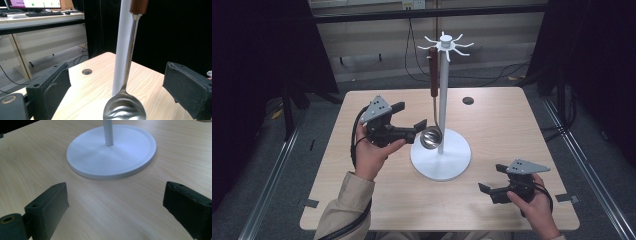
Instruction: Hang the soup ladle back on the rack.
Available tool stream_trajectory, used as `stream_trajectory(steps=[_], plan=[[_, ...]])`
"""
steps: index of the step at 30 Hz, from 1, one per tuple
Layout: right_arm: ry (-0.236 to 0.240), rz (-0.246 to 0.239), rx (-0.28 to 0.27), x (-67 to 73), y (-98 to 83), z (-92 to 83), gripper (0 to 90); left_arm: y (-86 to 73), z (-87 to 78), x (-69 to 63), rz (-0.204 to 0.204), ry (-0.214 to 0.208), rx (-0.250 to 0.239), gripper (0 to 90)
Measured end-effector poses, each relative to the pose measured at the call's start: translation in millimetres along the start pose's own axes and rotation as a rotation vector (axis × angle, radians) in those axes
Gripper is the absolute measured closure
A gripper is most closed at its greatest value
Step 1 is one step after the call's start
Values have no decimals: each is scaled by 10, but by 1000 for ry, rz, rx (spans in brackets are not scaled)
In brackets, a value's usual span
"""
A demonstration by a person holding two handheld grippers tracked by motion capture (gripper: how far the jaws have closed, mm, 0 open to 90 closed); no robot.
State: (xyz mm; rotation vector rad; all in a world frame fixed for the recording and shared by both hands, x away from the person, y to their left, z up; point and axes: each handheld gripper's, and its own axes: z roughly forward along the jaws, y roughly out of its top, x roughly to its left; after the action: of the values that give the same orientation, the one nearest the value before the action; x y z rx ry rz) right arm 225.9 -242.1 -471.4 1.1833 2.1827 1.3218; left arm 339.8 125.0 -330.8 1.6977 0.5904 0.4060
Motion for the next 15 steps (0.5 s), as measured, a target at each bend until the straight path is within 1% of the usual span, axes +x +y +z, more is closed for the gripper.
stream_trajectory(steps=[3,4,5,6,7,8,9,14,15], plan=[[0,0,1,-3,-2,2,52,-50,-18,12,0,3,-1,69],[1,-2,2,-5,-4,2,53,-64,-31,20,0,-3,8,69],[1,-1,1,-6,-5,2,53,-83,-33,2,-9,35,5,69],[1,-2,2,-7,-5,2,53,-101,-35,25,-8,-7,3,69],[1,-3,3,-7,-4,2,52,-118,-37,25,-15,-10,0,69],[-1,-1,5,-6,-5,1,52,-132,-44,31,-11,-12,5,69],[0,0,5,-6,-5,2,52,-151,-41,26,-17,-9,-4,69],[-1,-6,5,-9,-5,0,52,-227,-73,48,-27,-7,8,69],[-2,-2,3,-9,-3,-2,52,-242,-80,48,-33,1,13,68]])
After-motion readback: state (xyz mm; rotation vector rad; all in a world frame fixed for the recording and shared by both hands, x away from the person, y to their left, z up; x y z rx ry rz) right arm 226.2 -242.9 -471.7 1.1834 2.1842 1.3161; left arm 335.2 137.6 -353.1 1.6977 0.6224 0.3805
